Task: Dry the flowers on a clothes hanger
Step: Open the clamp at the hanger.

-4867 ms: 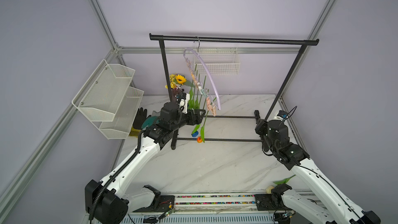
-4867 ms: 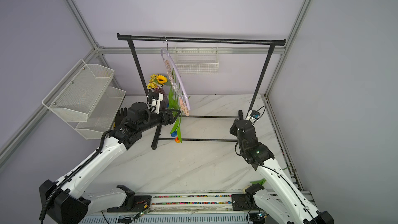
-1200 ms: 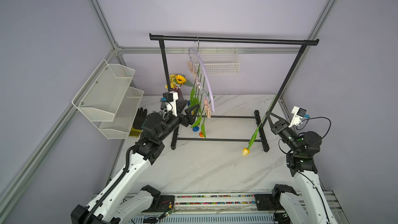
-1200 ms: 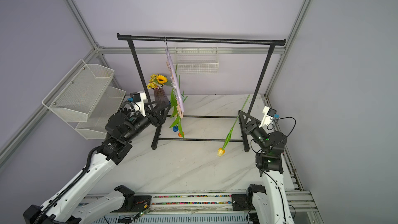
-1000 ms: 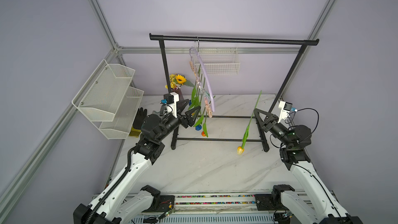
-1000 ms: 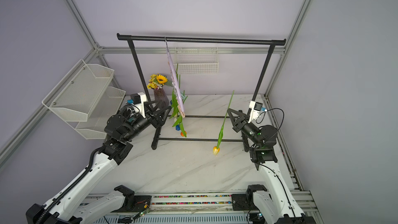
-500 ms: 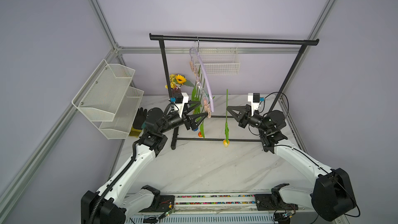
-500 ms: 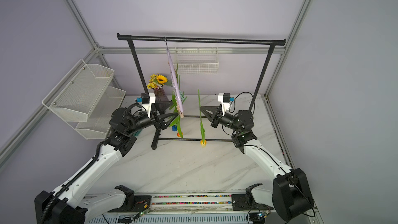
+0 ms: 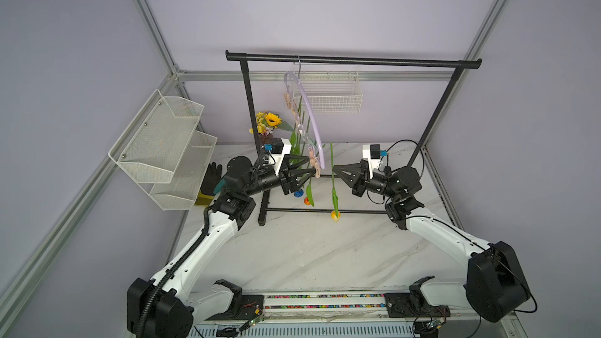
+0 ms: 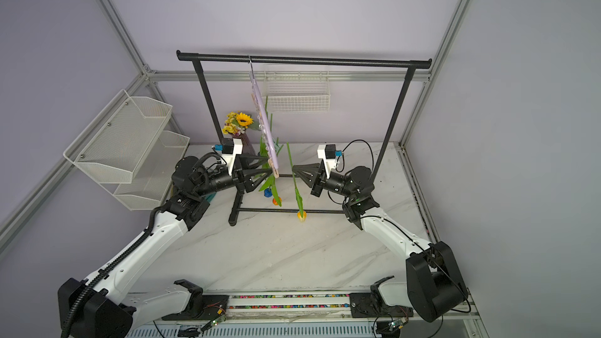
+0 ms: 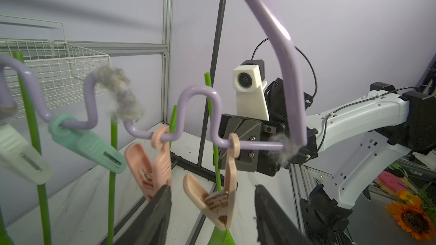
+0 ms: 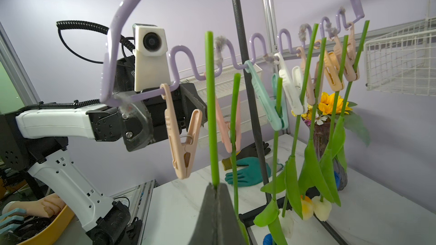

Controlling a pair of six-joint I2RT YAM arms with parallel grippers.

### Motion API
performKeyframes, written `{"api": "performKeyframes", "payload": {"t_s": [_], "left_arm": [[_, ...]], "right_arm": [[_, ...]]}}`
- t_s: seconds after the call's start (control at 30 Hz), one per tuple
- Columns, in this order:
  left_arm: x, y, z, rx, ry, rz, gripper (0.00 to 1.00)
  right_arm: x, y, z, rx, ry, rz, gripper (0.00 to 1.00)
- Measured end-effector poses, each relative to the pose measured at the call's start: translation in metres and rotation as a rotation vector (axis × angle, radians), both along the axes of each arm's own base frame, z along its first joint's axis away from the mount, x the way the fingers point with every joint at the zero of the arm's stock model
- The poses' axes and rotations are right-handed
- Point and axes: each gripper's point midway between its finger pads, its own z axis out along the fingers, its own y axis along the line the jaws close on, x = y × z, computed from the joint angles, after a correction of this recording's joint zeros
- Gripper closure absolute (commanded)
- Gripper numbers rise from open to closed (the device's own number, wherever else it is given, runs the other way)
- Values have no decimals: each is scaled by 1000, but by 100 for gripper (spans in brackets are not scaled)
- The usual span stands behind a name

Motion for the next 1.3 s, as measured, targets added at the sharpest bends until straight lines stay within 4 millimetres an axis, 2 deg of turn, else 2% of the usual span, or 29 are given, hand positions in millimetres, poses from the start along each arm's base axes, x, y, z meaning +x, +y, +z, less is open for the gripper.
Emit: {"api": "performKeyframes", "payload": {"t_s": [0.37, 0.7, 1.0, 1.3], "left_arm": [[-3, -10, -7, 29, 12, -27, 51], [-4, -15, -4, 36, 14, -30, 39], [0, -14, 10, 26, -3, -5, 38], [4, -22, -2, 49, 46, -17, 41]], "right_arm": [[-6, 7, 2, 3, -16, 19, 100], [-8, 17, -6, -3, -3, 44, 100], [-11, 21, 0, 1, -26, 56, 100], [-10, 28, -2, -3, -23, 68, 100]]}}
